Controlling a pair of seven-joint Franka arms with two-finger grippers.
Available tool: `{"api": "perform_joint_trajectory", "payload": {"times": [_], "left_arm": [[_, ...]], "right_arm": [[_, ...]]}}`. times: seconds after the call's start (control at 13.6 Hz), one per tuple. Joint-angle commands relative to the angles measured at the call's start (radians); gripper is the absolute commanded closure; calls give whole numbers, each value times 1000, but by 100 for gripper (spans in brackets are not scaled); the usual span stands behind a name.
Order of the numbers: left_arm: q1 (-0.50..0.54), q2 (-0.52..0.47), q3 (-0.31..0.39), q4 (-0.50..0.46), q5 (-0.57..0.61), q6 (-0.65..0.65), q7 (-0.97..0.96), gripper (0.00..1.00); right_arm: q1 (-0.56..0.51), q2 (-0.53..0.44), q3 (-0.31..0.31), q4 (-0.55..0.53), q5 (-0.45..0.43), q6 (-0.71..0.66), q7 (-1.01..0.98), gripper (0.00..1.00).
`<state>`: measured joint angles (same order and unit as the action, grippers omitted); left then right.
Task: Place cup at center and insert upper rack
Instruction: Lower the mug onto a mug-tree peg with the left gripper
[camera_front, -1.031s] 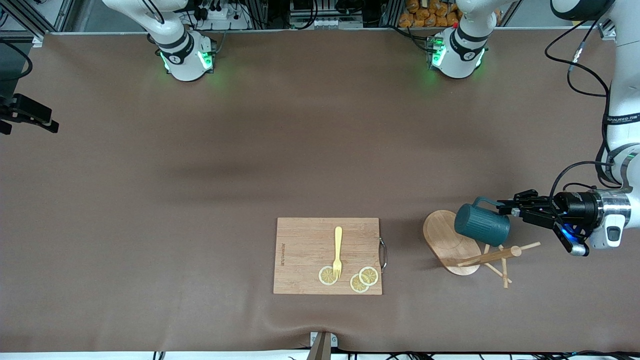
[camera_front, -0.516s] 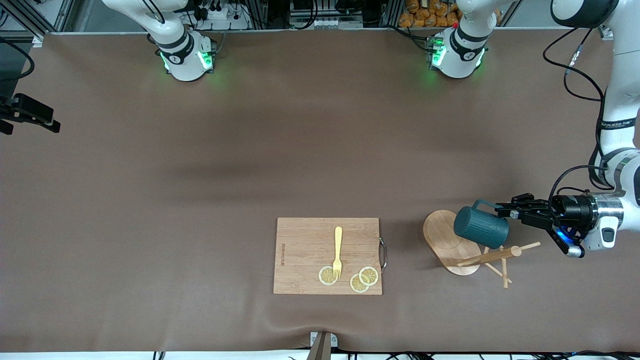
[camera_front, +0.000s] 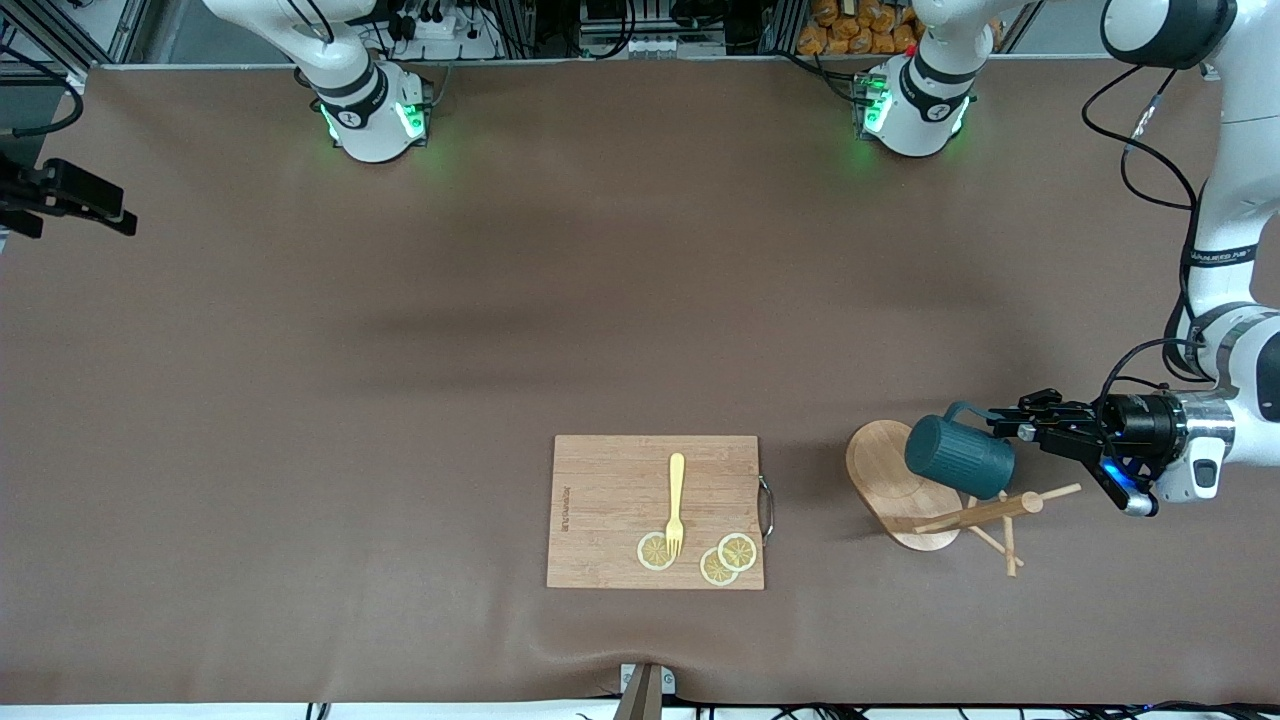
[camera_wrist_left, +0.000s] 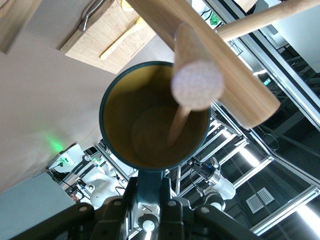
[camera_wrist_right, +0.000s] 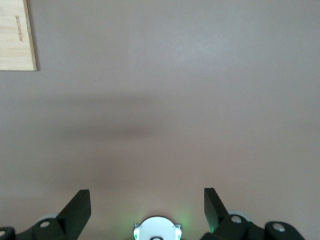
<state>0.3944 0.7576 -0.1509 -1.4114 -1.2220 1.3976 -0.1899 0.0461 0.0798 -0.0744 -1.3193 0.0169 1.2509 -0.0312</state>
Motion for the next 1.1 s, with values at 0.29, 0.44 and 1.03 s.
{"api": "perform_joint_trajectory", "payload": {"times": [0.29, 0.44, 1.03], "left_arm": [[32, 45, -12, 23, -60, -55, 10, 100], [34, 54, -12, 23, -89, -63, 10, 100], [35, 88, -12, 23, -114, -71, 24, 100]], "right_arm": [[17, -12, -7, 0, -14, -15, 42, 0], [15, -11, -10, 0, -15, -16, 43, 0], [6, -5, -15, -1, -28, -18, 42, 0]]}}
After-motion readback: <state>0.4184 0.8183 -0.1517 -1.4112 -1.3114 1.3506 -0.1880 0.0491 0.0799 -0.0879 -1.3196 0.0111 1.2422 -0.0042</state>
